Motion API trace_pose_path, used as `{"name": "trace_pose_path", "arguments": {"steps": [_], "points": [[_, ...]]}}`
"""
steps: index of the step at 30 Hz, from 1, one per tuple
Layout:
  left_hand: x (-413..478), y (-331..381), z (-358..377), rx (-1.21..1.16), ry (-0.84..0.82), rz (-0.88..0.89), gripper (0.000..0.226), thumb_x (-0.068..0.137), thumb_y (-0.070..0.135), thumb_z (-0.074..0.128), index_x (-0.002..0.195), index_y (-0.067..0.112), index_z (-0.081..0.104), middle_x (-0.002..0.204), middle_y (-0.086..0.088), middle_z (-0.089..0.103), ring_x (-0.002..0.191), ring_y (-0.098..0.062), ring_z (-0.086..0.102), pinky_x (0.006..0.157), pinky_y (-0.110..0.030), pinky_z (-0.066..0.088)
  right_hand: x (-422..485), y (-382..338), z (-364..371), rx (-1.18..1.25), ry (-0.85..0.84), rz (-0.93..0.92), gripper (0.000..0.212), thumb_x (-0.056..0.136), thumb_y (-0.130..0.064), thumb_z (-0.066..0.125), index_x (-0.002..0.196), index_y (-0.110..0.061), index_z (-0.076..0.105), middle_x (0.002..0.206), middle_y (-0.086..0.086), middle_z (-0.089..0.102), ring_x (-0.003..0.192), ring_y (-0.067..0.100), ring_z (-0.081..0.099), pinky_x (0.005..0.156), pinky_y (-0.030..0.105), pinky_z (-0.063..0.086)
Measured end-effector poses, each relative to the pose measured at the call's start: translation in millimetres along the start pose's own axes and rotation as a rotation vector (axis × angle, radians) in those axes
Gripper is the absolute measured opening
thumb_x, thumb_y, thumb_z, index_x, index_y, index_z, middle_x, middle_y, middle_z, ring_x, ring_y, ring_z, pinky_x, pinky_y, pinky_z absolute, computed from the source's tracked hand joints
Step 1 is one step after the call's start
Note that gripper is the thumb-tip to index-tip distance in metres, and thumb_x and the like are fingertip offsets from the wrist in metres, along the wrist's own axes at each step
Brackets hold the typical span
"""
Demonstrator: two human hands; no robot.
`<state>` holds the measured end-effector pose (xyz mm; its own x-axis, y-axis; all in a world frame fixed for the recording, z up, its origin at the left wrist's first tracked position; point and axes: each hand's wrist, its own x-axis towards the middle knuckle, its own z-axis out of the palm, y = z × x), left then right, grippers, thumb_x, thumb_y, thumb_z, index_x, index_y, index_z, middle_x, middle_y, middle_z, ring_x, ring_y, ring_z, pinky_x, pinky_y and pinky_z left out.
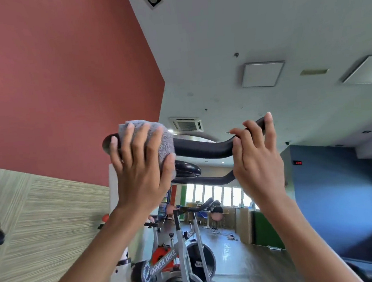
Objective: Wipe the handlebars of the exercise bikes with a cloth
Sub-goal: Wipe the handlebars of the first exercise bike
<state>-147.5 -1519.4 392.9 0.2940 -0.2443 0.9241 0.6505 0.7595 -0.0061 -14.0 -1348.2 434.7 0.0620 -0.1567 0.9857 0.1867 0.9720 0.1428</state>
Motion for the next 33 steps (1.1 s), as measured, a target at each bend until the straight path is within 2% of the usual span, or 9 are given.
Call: {"name": "trace_pose_path", "arguments": {"steps": [3,9,13,16,20,23,26,29,33], "points": [[-1.4,33.4,-3.5,-0.056,-0.042,0.007,0.053,0.1,0.039,0.027,0.141,0.008,0.037,0.146,-0.018,0.041,0.141,-0.038,0.024,0.119,-0.051,0.005,-3.6,-8.4,12.9,-0.039,0.115,0.05,0.048,0.102,-0.035,0.017,0.114,-0.014,0.058,0.135,0.008,0.05,0.148,0.034,0.014,0.106,0.043,0.033],[1.0,46.1,-4.2,-0.128,-0.132,0.166,0.052,0.1,0.036,0.025,0.144,0.011,0.038,0.146,-0.012,0.044,0.14,-0.033,0.03,0.12,-0.048,0.013,-8.7,7.0,13.5,-0.122,0.155,-0.048,0.049,0.102,-0.043,0.018,0.12,-0.018,0.057,0.137,0.005,0.051,0.148,0.032,0.017,0.117,0.047,0.021],[3.6,2.7,-16.6,-0.118,-0.073,0.055,0.048,0.097,0.026,0.033,0.137,0.003,0.046,0.141,-0.018,0.047,0.138,-0.036,0.031,0.114,-0.057,0.022,-7.1,4.2,20.0,0.001,0.182,-0.021,0.046,0.1,-0.038,0.025,0.121,-0.013,0.057,0.138,0.009,0.049,0.149,0.032,0.012,0.115,0.05,0.026],[7.9,16.4,-18.9,-0.157,-0.054,-0.083,0.044,0.093,0.021,0.037,0.13,0.0,0.05,0.138,-0.02,0.047,0.139,-0.039,0.03,0.116,-0.058,0.017,-4.1,-7.0,29.5,0.093,0.27,0.047,0.042,0.098,-0.033,0.03,0.115,-0.009,0.06,0.136,0.011,0.051,0.148,0.033,0.014,0.115,0.051,0.027],[8.9,44.4,-7.5,-0.119,-0.081,0.023,0.043,0.101,0.032,0.031,0.128,0.008,0.053,0.133,-0.015,0.053,0.136,-0.038,0.035,0.118,-0.056,0.013,-5.4,-10.6,28.6,0.12,0.3,0.054,0.039,0.097,-0.034,0.036,0.111,-0.009,0.062,0.133,0.011,0.054,0.147,0.033,0.018,0.115,0.047,0.028],[7.4,6.3,2.9,-0.058,-0.026,0.153,0.044,0.102,0.043,0.027,0.133,0.017,0.044,0.14,-0.01,0.044,0.136,-0.034,0.032,0.119,-0.054,0.01,-7.0,-2.7,15.5,0.023,0.233,0.006,0.042,0.098,-0.042,0.036,0.111,-0.014,0.064,0.132,0.008,0.056,0.145,0.031,0.023,0.113,0.048,0.028],[5.9,-44.1,3.2,-0.051,0.023,0.059,0.046,0.103,0.045,0.021,0.135,0.017,0.038,0.141,-0.01,0.037,0.137,-0.035,0.032,0.119,-0.053,0.006,-6.5,-8.7,9.3,-0.015,0.191,0.044,0.044,0.097,-0.041,0.033,0.112,-0.013,0.063,0.134,0.01,0.055,0.145,0.031,0.021,0.116,0.05,0.022],[8.4,-45.1,2.1,-0.126,0.03,0.035,0.049,0.102,0.044,0.02,0.134,0.01,0.038,0.14,-0.012,0.039,0.136,-0.037,0.03,0.119,-0.054,0.008,-10.3,-33.1,16.8,-0.096,0.185,0.007,0.039,0.098,-0.031,0.028,0.101,-0.01,0.062,0.117,0.01,0.061,0.138,0.032,0.033,0.119,0.047,0.01],[10.6,-25.7,7.3,-0.219,0.067,0.23,0.042,0.101,0.042,0.031,0.13,0.015,0.045,0.135,-0.008,0.042,0.131,-0.033,0.035,0.118,-0.051,0.018,-15.9,-60.3,25.0,-0.117,0.196,0.008,0.038,0.097,-0.03,0.028,0.094,-0.009,0.06,0.098,0.006,0.061,0.116,0.027,0.048,0.119,0.046,0.014]]}}
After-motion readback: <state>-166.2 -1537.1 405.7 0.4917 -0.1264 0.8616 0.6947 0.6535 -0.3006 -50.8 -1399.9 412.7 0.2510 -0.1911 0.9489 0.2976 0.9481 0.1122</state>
